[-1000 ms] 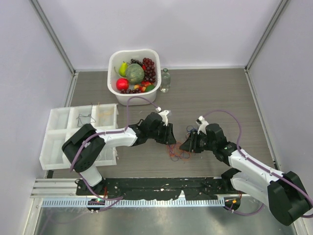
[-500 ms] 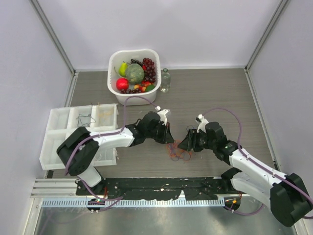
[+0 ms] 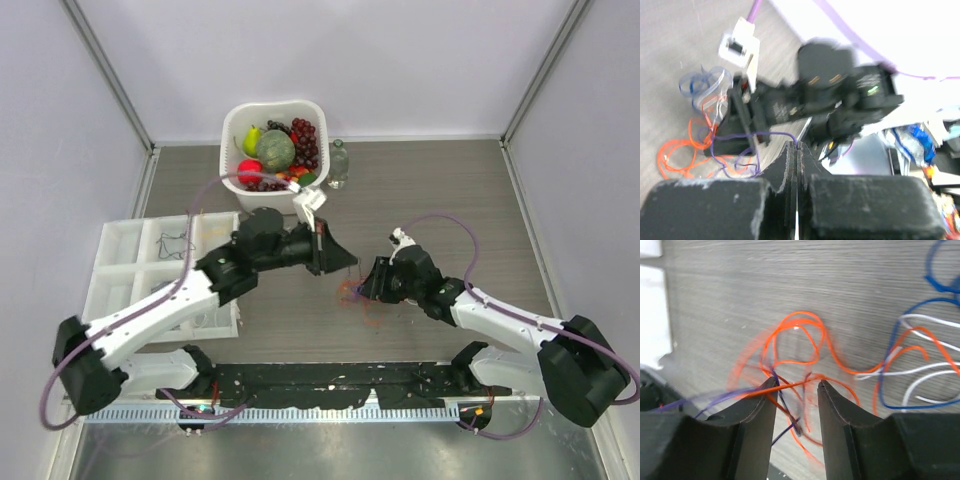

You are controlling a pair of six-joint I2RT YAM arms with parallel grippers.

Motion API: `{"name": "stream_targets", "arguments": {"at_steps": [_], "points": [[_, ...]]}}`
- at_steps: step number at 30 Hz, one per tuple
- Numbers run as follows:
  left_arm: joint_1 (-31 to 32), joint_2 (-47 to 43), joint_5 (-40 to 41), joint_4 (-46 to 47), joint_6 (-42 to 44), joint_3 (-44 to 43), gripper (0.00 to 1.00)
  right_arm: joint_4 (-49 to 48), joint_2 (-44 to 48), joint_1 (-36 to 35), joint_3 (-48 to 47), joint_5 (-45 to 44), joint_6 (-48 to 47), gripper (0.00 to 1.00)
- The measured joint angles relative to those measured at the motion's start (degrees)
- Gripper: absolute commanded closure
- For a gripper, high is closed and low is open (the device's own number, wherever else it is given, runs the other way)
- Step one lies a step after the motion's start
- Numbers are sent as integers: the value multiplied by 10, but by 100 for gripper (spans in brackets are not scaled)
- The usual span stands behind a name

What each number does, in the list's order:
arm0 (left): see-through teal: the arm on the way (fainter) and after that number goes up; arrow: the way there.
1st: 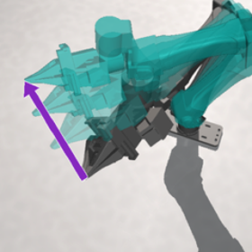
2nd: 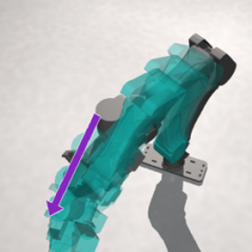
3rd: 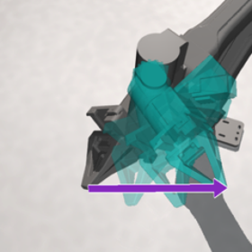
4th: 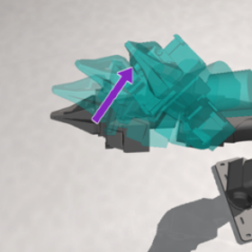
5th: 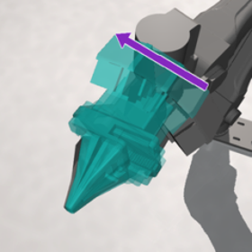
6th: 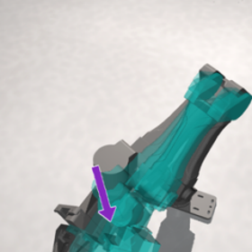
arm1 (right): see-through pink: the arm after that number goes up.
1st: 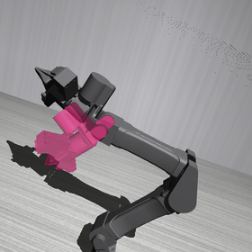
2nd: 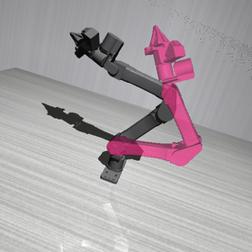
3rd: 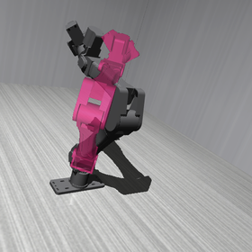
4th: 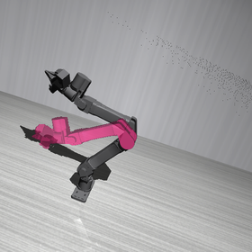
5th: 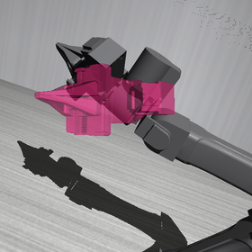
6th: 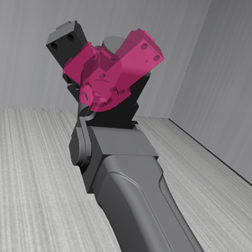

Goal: Untangle the cables

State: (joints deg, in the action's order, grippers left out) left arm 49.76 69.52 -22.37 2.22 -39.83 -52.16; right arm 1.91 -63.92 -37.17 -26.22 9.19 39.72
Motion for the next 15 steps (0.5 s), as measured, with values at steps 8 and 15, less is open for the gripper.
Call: {"name": "stream_targets", "arguments": {"at_steps": [8, 15], "points": [[0, -143, 181, -191, 48, -291, 100, 6, 2, 14, 57, -101, 27, 49], [0, -160, 237, -264, 76, -443, 100, 17, 7, 33, 51, -143, 28, 42]]}}
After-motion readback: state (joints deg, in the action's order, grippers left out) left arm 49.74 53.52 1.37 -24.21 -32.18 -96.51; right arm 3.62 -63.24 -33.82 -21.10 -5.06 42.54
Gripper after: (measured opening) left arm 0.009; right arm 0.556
